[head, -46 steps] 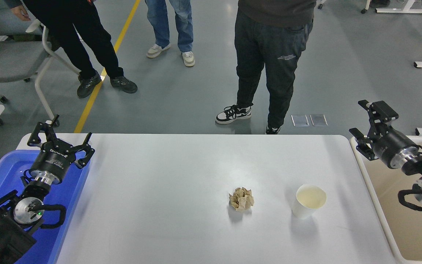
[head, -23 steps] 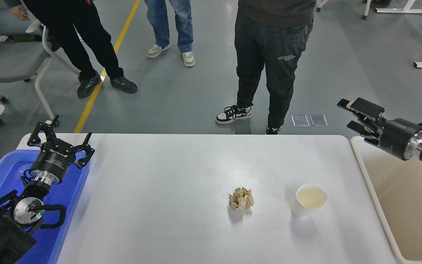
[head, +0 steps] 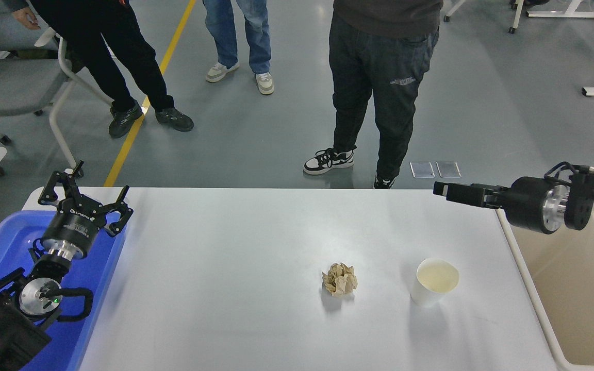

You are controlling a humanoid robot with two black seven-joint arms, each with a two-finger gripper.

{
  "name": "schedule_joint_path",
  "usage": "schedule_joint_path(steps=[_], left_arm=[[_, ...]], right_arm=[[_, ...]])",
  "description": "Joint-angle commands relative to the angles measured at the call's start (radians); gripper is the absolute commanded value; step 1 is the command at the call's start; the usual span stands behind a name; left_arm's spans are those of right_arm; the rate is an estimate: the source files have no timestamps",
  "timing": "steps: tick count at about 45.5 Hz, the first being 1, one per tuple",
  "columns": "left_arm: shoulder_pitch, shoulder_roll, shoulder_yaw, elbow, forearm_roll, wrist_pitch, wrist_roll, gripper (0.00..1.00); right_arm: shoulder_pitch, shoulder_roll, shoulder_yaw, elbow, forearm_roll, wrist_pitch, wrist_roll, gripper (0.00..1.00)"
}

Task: Clean the table surface

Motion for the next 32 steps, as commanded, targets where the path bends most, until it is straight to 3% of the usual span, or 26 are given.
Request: schedule_joint_path(steps=[1, 11, 32], left_arm=[[0.0, 0.0, 0.0, 0.0, 0.0, 0.0, 0.001, 1.0], [0.0, 0.0, 0.0, 0.0, 0.0, 0.0, 0.001, 1.0], [0.0, 0.0, 0.0, 0.0, 0.001, 0.0, 0.001, 1.0]], right_arm=[[0.115, 0.066, -0.2, 0.024, -0.105, 0.005, -0.049, 0.99], [0.25, 0.144, -0.377, 0.002, -0.202, 0.005, -0.043, 0.99], [0.231, 0.156, -0.464, -0.059, -0.306, 0.004, -0.011, 0.99]])
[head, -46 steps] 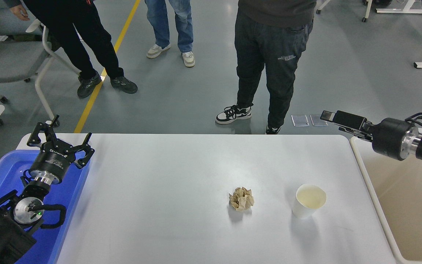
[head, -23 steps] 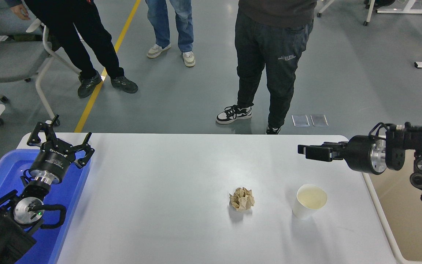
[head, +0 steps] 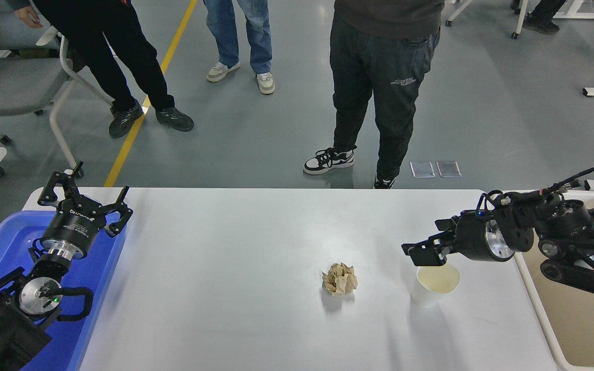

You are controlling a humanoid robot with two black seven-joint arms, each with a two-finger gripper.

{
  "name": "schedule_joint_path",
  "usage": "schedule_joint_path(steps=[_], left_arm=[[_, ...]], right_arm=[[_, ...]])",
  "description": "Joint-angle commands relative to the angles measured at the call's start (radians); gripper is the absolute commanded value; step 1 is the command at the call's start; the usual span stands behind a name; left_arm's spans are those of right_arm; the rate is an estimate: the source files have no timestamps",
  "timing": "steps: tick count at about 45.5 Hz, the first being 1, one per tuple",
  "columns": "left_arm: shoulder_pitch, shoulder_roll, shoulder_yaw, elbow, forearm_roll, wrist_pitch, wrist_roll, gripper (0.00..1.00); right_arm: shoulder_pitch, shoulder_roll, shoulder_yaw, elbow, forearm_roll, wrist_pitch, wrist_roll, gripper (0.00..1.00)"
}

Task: Clean the table surface

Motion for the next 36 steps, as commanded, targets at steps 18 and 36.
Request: schedule_joint_path(steps=[18, 36], left_arm=[[0.0, 0.0, 0.0, 0.0, 0.0, 0.0, 0.001, 1.0], [0.0, 0.0, 0.0, 0.0, 0.0, 0.0, 0.001, 1.0]], right_arm=[[-0.05, 0.01, -0.094, -0.127, -0.093, -0.012, 0.031, 0.99], [-0.071, 0.085, -0.096, -0.225, -0.093, -0.015, 0.119, 0.82]])
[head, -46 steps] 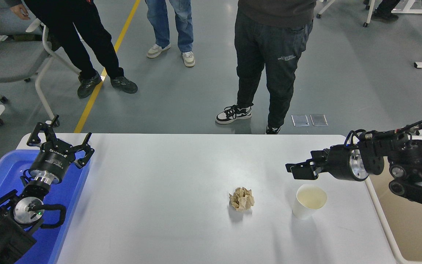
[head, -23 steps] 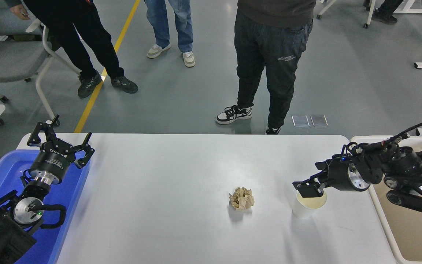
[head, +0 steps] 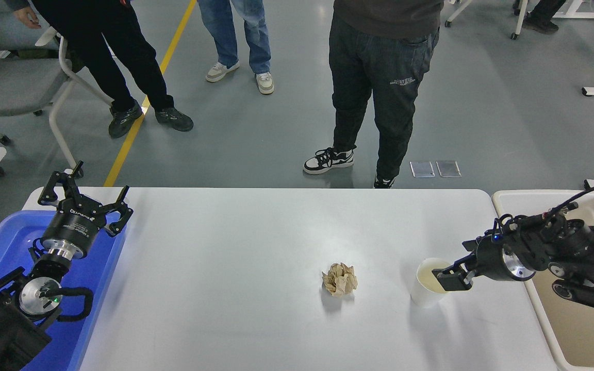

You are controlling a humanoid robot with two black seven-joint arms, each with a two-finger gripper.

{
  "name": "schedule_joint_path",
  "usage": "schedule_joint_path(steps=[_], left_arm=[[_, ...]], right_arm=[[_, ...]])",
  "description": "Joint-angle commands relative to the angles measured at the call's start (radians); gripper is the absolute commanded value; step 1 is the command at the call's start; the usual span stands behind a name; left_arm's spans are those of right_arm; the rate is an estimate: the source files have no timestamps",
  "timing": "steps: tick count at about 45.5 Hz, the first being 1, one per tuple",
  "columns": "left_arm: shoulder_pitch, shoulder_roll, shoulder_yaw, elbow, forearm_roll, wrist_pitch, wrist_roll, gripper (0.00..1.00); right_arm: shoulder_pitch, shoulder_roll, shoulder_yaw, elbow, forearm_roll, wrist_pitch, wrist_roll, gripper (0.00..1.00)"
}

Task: Clean the table surface

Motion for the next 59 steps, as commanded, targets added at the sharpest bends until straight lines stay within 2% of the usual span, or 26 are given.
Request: schedule_joint_path(steps=[1, 4, 8, 13, 20, 28, 43, 51, 59], left_arm=[[0.0, 0.0, 0.0, 0.0, 0.0, 0.0, 0.0, 1.0], [0.0, 0.0, 0.0, 0.0, 0.001, 0.0, 0.0, 1.0], [0.0, 0.0, 0.0, 0.0, 0.0, 0.0, -0.001, 1.0], [0.0, 0.0, 0.0, 0.0, 0.001, 0.0, 0.0, 1.0], [0.0, 0.0, 0.0, 0.0, 0.0, 0.0, -0.001, 1.0], [0.0, 0.0, 0.0, 0.0, 0.0, 0.0, 0.0, 1.0], [0.0, 0.0, 0.0, 0.0, 0.0, 0.0, -0.001, 1.0], [0.0, 0.0, 0.0, 0.0, 0.0, 0.0, 0.0, 1.0], [0.0, 0.0, 0.0, 0.0, 0.0, 0.0, 0.0, 1.0]], right_arm=[[-0.016, 0.04, -0.003, -0.067, -0.004, -0.002, 0.059, 0.81], [-0.021, 0.047, -0.003, -0.081, -0.004, -0.002, 0.062, 0.72], [-0.024, 0.06, -0.005, -0.102, -0.004, -0.002, 0.062, 0.46], [-0.033, 0.073, -0.007, -0.118, -0.004, -0.002, 0.062, 0.26], [-0.036, 0.073, -0.007, -0.119, -0.004, -0.002, 0.062, 0.09], [-0.03, 0.072, 0.007, -0.118, -0.002, -0.008, 0.069, 0.0], [-0.017, 0.053, 0.013, -0.108, 0.012, -0.022, 0.077, 0.0], [0.062, -0.034, 0.018, -0.027, 0.027, -0.013, 0.155, 0.0], [0.16, -0.121, 0.018, 0.053, 0.038, 0.015, 0.164, 0.0]])
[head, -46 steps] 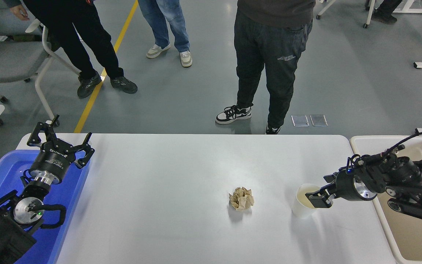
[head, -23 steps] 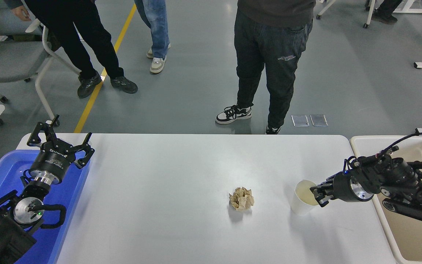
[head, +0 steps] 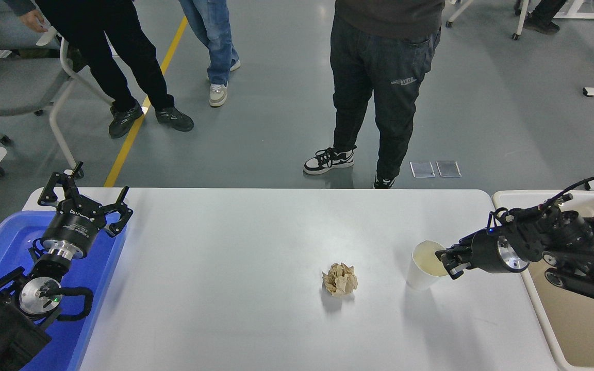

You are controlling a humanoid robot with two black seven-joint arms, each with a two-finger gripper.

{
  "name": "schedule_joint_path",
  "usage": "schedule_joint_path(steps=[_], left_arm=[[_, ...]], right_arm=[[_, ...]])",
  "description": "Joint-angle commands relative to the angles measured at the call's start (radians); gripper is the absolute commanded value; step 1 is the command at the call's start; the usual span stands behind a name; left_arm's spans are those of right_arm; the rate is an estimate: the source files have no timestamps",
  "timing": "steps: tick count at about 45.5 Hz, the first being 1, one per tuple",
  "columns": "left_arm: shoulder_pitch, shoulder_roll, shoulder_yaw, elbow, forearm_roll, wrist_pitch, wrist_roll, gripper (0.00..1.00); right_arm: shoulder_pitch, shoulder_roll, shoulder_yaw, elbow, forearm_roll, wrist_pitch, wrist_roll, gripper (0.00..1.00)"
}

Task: Clean the table surface

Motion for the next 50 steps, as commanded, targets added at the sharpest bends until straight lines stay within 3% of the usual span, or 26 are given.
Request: schedule_joint_path(steps=[1, 19, 50], left_arm=[[0.0, 0.0, 0.0, 0.0, 0.0, 0.0, 0.0, 1.0], [0.0, 0.0, 0.0, 0.0, 0.0, 0.0, 0.001, 1.0], [0.0, 0.0, 0.0, 0.0, 0.0, 0.0, -0.001, 1.0]], right_arm=[[0.12, -0.111, 0.003, 0.103, 0.024, 0.037, 0.036, 0.0], [0.394, -0.298, 0.004, 0.258, 0.119, 0.238, 0.101, 0.0], [0.399, -0.473, -0.019, 0.248, 0.084, 0.272, 0.108, 0.0]])
